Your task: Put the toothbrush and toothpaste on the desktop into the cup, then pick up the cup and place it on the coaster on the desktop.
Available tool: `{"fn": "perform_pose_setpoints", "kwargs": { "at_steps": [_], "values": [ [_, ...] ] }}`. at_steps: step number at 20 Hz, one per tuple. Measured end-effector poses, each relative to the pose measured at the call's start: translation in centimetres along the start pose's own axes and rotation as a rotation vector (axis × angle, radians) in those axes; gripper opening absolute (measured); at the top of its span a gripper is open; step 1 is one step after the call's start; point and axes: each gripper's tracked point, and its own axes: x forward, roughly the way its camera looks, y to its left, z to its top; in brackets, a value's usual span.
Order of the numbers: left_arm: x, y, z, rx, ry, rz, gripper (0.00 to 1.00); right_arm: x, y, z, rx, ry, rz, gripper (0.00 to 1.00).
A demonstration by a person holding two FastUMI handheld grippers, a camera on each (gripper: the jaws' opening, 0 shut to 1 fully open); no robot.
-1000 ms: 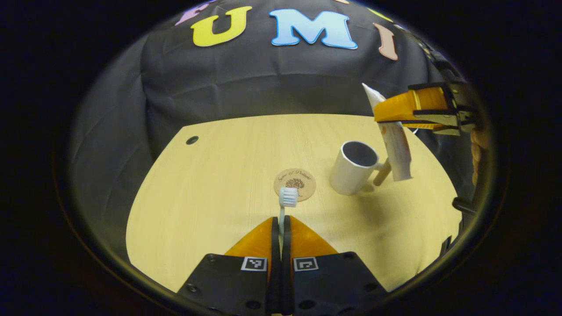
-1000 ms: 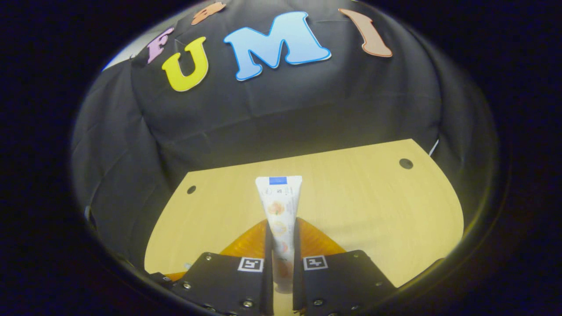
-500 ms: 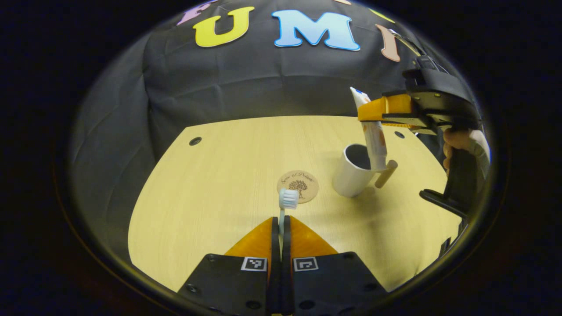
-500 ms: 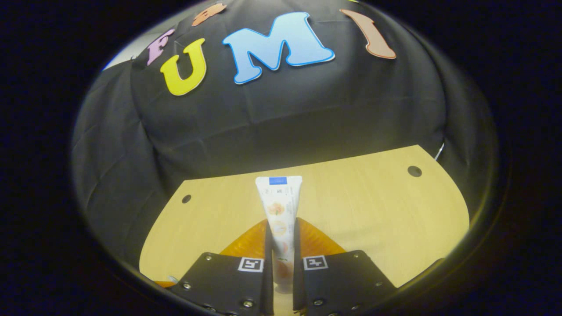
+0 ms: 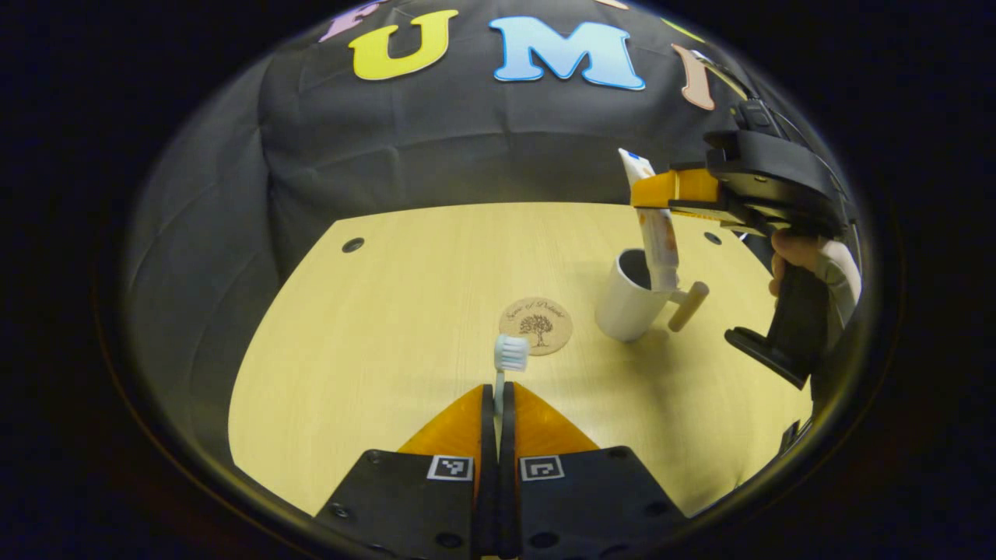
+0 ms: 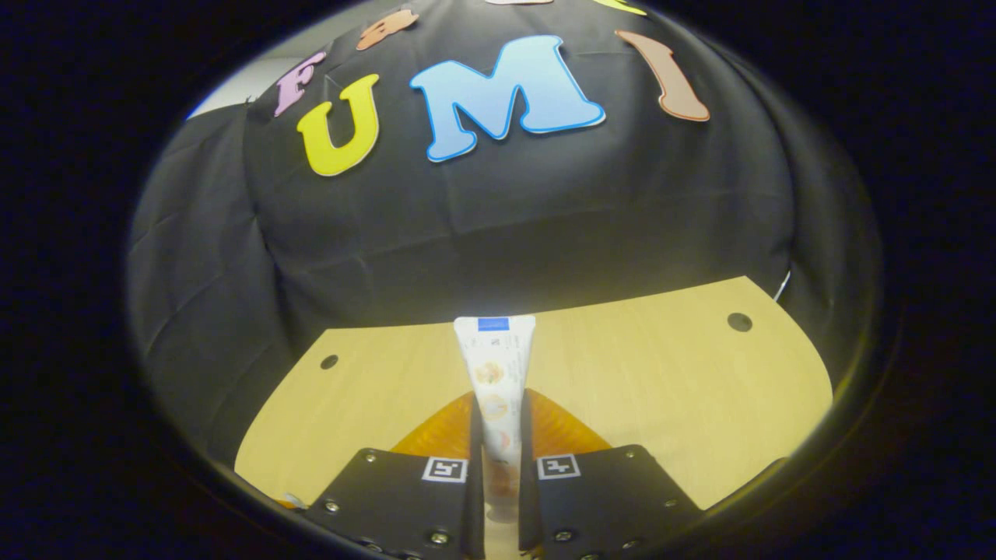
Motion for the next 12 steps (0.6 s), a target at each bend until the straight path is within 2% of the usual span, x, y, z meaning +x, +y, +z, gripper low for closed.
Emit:
{"fn": "perform_pose_setpoints", "kwargs": {
  "at_steps": [7,12],
  "values": [
    [-0.4,0.1,-0.2,-0.007,0.003,0.006,0.08,0.4,0.3,0.7,0.003,-0.038,0.006,0.18],
    [-0.4,0.1,-0.2,-0.005,-0.002,0.009,0.08,1.1,-0.7,-0.2,-0.029,-0.049,-0.023,0.19]
  ]
}}
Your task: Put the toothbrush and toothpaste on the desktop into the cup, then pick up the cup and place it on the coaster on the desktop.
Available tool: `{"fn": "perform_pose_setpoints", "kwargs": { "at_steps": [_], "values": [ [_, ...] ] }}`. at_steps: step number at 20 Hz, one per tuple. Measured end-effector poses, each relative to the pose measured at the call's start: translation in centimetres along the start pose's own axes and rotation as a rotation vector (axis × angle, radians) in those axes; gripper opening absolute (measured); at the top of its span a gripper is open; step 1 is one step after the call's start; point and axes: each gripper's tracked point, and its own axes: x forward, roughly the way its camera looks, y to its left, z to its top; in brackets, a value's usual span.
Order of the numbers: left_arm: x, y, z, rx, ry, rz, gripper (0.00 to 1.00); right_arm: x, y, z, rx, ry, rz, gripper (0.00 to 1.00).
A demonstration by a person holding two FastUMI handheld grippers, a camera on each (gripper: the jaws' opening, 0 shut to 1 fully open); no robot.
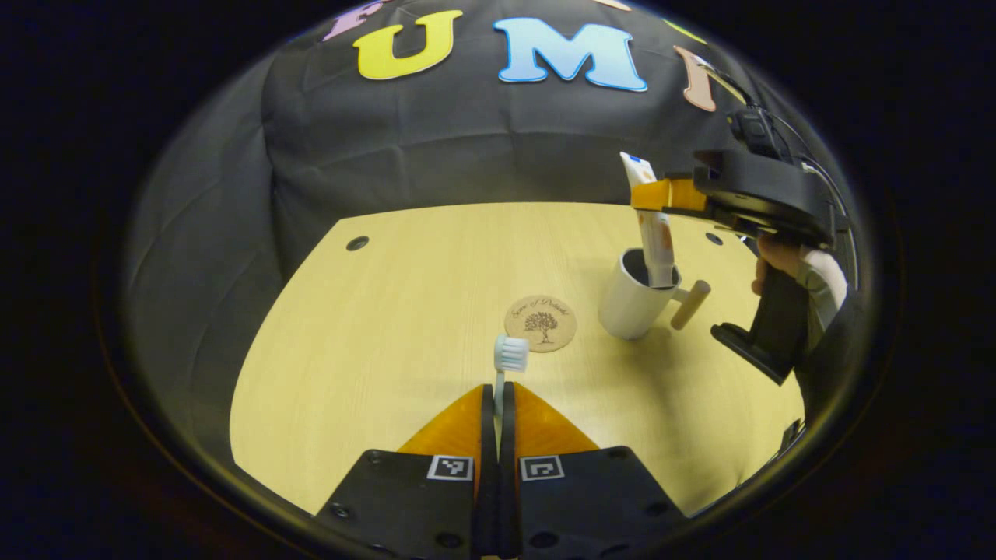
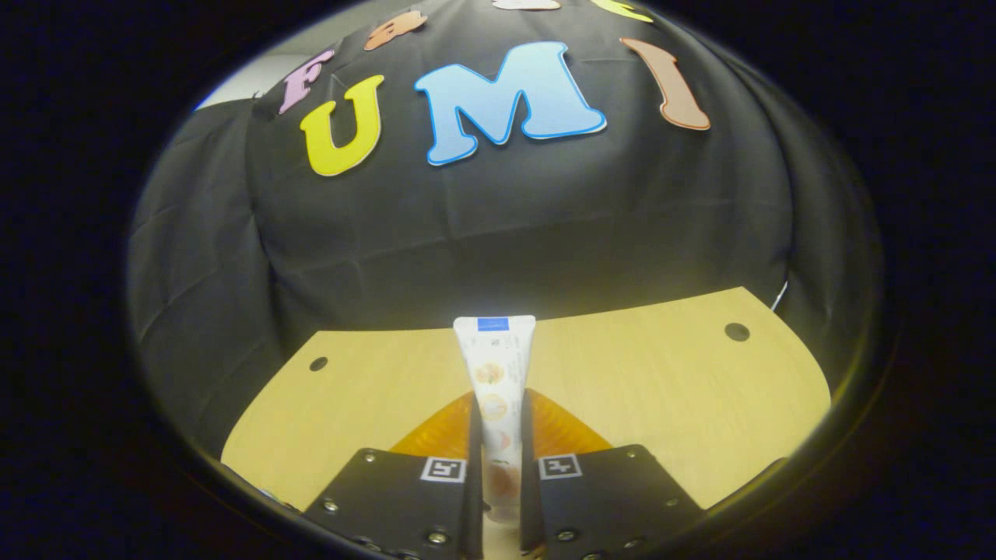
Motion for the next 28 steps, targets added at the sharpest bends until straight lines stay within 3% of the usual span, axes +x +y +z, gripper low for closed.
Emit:
{"fn": "perform_pose_setpoints", "kwargs": {
  "at_steps": [1,8,9,10,11,12,15,17,19,28],
  "values": [
    [0.0,0.1,0.0,-0.001,0.001,0.001,0.08,0.1,-0.2,-0.2,-0.003,0.003,-0.009,0.26],
    [0.1,0.1,0.1,-0.003,0.01,-0.002,0.08,-0.8,-0.9,-3.3,-0.008,0.059,-0.028,0.29],
    [0.1,0.0,0.1,-0.002,0.007,-0.003,0.08,-1.0,-0.9,-3.7,-0.008,0.071,-0.033,0.39],
    [0.2,0.0,0.2,-0.001,0.006,-0.004,0.08,-1.1,-1.2,-4.3,-0.015,0.086,-0.042,0.22],
    [0.2,-0.1,0.3,0.001,0.003,-0.006,0.08,-1.2,-1.0,-4.6,-0.013,0.092,-0.032,0.31],
    [0.3,-0.2,0.3,0.002,0.002,-0.008,0.08,-1.4,-1.1,-5.3,-0.017,0.111,-0.034,0.28],
    [0.2,-0.6,0.3,0.004,0.0,-0.015,0.08,-2.0,-0.7,-5.2,-0.036,0.105,-0.026,0.55],
    [0.0,-0.8,0.3,0.006,-0.004,-0.017,0.08,-2.5,-0.5,-5.0,-0.035,0.103,-0.015,0.55],
    [-0.2,-1.0,0.6,0.011,-0.014,-0.017,0.08,-3.0,-0.4,-4.8,-0.034,0.1,-0.013,0.63],
    [-0.4,-2.2,3.9,0.048,-0.108,-0.024,0.08,-7.0,-1.2,-0.4,0.009,-0.006,-0.009,0.63]
  ]
}}
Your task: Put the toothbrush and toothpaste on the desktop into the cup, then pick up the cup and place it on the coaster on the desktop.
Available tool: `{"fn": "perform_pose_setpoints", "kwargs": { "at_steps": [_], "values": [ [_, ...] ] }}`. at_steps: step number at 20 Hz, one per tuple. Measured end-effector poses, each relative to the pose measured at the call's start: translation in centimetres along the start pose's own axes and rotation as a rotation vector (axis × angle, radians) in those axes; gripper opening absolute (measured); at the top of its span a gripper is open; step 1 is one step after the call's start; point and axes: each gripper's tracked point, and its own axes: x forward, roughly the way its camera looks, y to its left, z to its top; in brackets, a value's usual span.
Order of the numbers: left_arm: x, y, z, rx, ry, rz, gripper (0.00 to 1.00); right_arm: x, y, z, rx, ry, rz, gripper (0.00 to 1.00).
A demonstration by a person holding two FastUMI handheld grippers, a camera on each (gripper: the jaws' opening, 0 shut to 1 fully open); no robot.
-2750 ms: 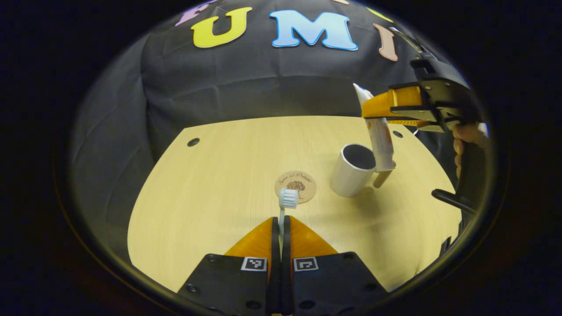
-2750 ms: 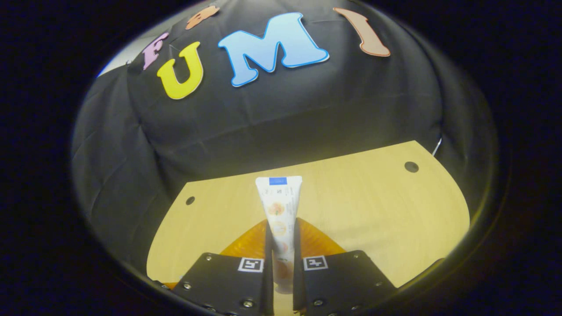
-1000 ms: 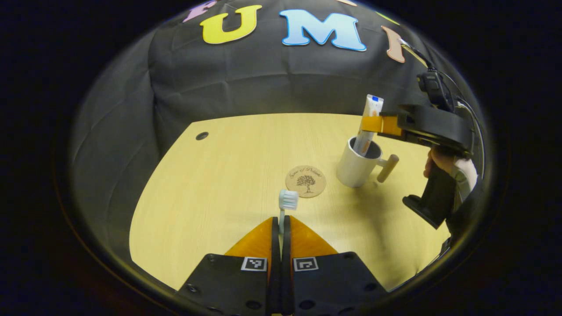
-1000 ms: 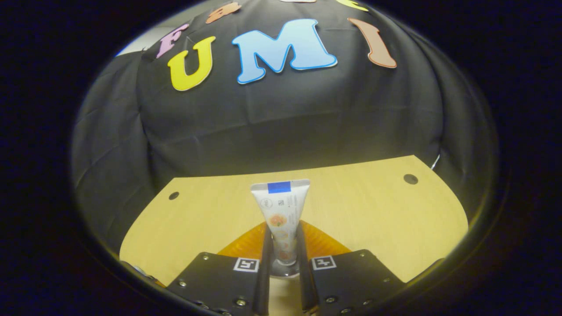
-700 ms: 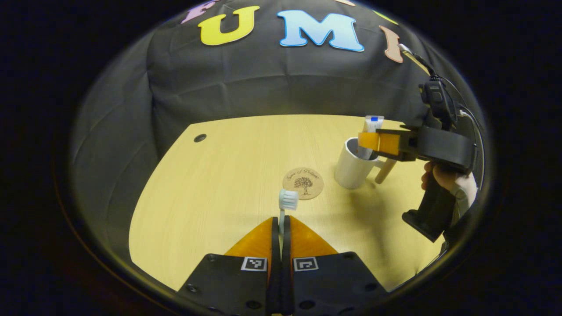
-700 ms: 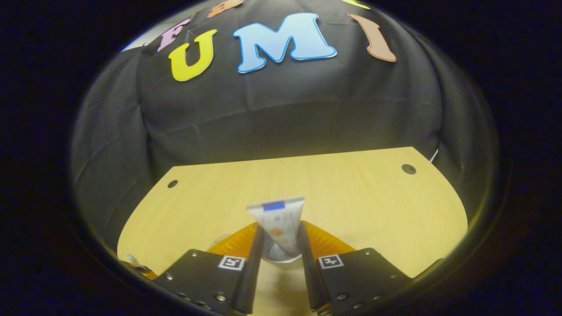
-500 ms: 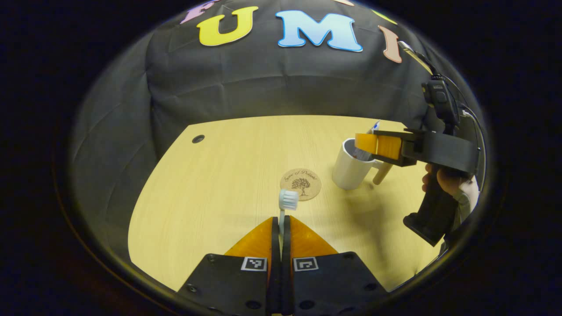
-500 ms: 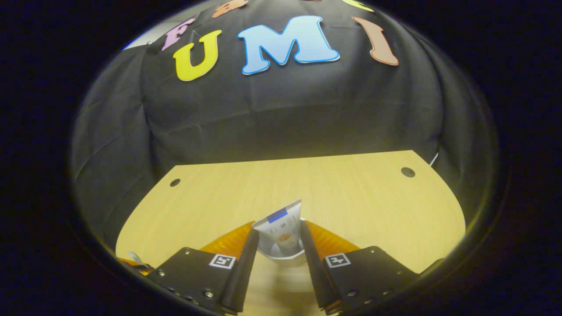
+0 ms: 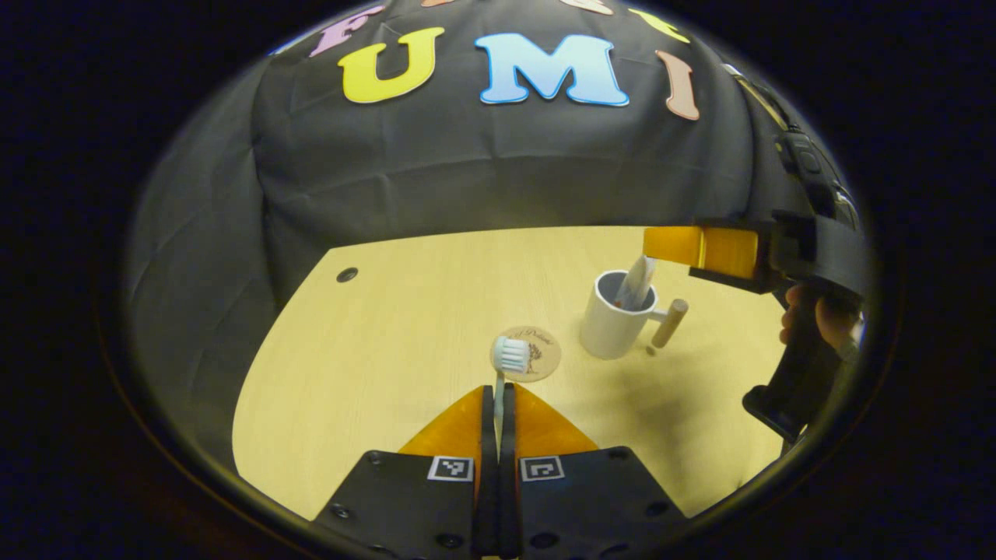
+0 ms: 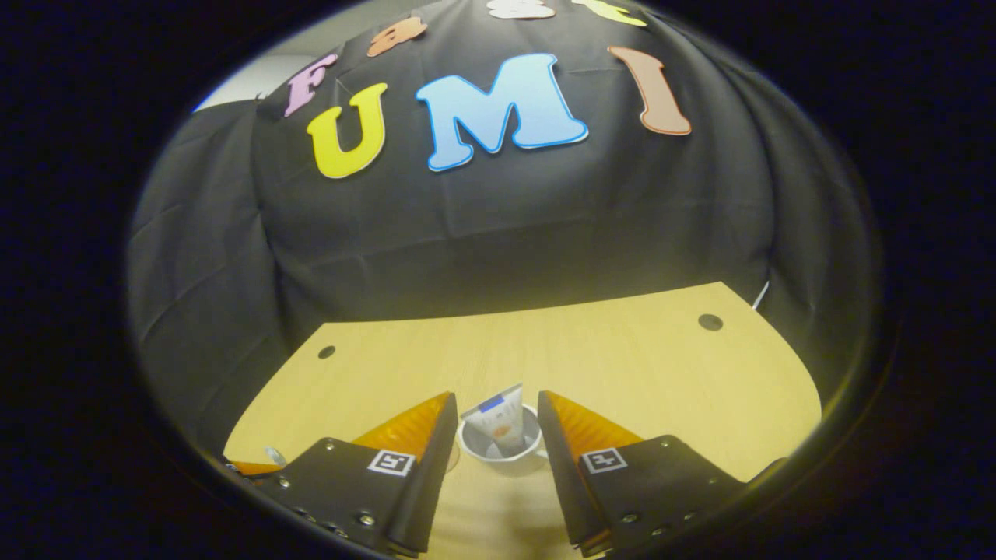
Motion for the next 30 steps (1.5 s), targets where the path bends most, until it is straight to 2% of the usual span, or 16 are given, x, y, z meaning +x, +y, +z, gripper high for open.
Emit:
{"fn": "perform_pose_setpoints", "kwargs": {
  "at_steps": [5,14,25,30],
  "values": [
    [1.4,-1.2,3.2,0.035,-0.067,-0.014,0.08,-1.2,-2.0,0.3,0.0,-0.003,-0.032,0.63],
    [4.7,-5.1,9.7,0.124,-0.218,-0.081,0.07,-2.8,-6.6,-2.0,0.015,0.057,-0.117,0.63],
    [6.4,-12.0,18.4,0.245,-0.494,-0.187,0.07,-5.1,-12.3,-4.7,0.017,0.15,-0.227,0.63],
    [6.2,-14.3,20.0,0.224,-0.555,-0.242,0.07,-5.9,-14.2,-6.2,0.04,0.181,-0.265,0.64]
  ]
}}
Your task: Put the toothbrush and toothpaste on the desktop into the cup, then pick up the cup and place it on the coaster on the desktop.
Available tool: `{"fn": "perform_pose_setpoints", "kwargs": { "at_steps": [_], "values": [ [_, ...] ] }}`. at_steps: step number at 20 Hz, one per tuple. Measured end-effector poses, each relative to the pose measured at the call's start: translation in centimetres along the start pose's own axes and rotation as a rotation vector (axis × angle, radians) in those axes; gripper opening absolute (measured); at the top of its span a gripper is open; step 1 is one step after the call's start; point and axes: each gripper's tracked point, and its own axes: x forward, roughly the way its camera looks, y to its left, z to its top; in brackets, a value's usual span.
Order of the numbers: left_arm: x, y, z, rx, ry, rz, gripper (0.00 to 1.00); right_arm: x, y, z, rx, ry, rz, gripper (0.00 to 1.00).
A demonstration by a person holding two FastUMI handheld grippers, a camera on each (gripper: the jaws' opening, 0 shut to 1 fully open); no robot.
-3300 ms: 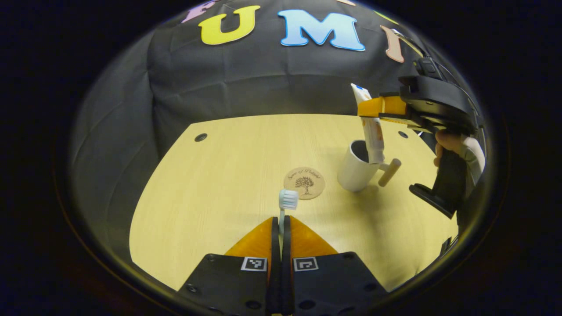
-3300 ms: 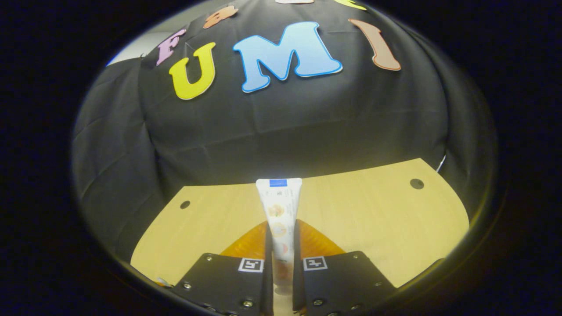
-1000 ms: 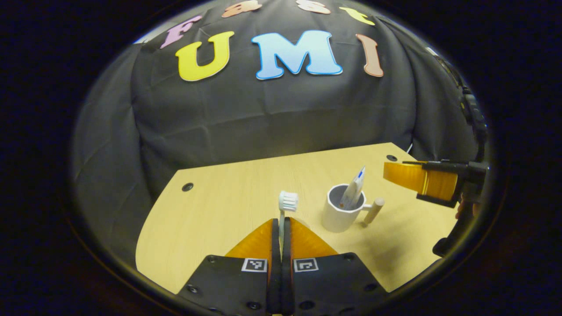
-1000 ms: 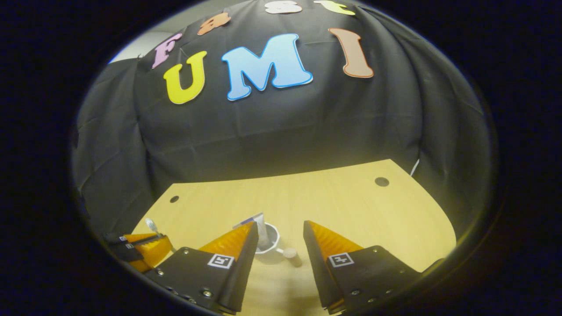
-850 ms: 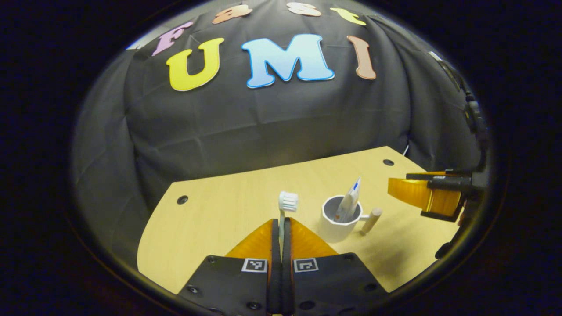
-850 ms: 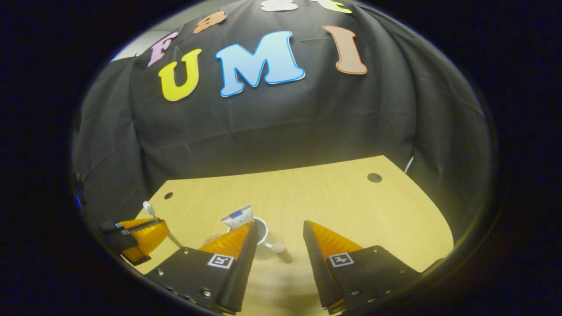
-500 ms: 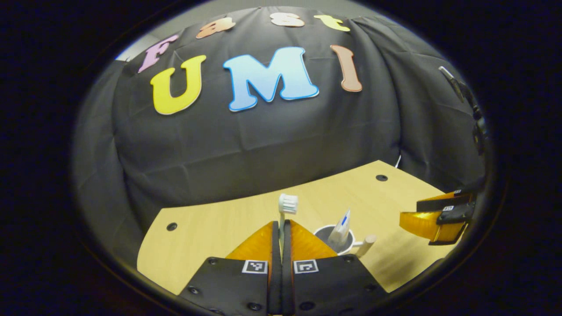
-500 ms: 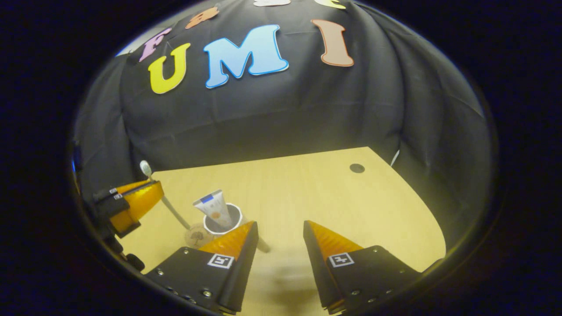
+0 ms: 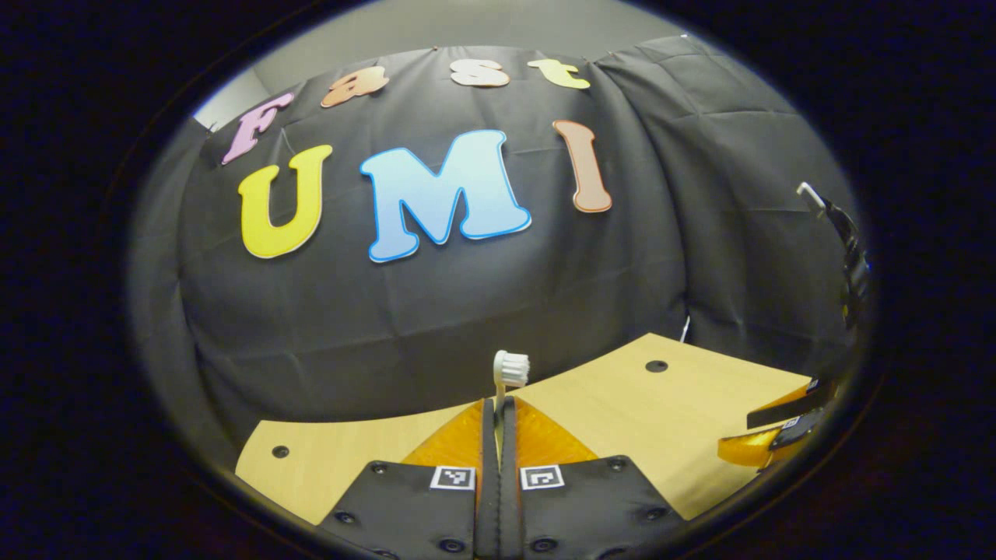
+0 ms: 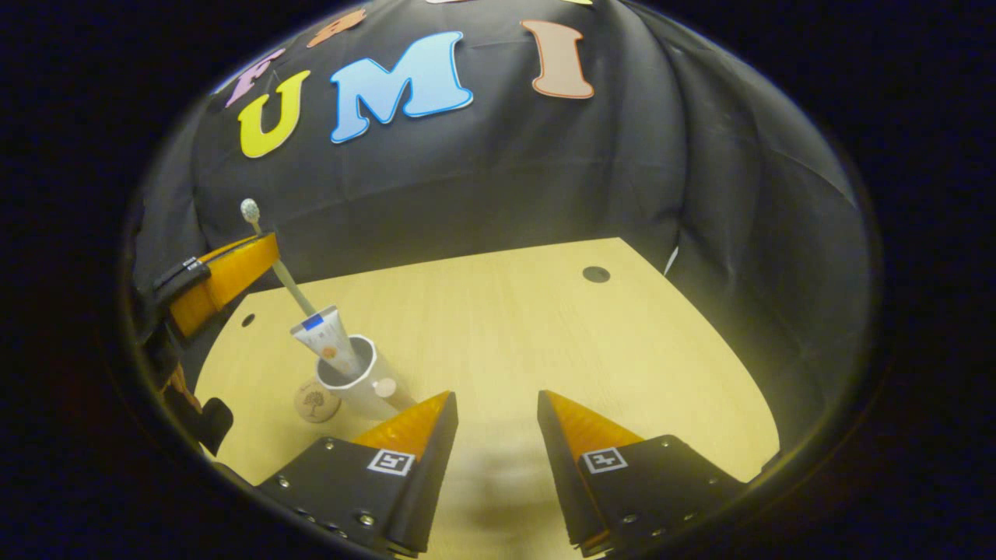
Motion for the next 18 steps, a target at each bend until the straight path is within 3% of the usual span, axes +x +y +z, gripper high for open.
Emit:
{"fn": "perform_pose_setpoints", "kwargs": {
  "at_steps": [6,18],
  "values": [
    [0.7,-1.0,-0.6,-0.072,-0.001,-0.006,0.06,-0.1,-1.9,-1.7,0.015,0.034,-0.03,0.63],
    [0.3,-1.2,-5.1,-0.172,0.106,0.053,0.06,-0.2,-2.7,-3.7,0.026,0.075,-0.033,0.64]
  ]
}}
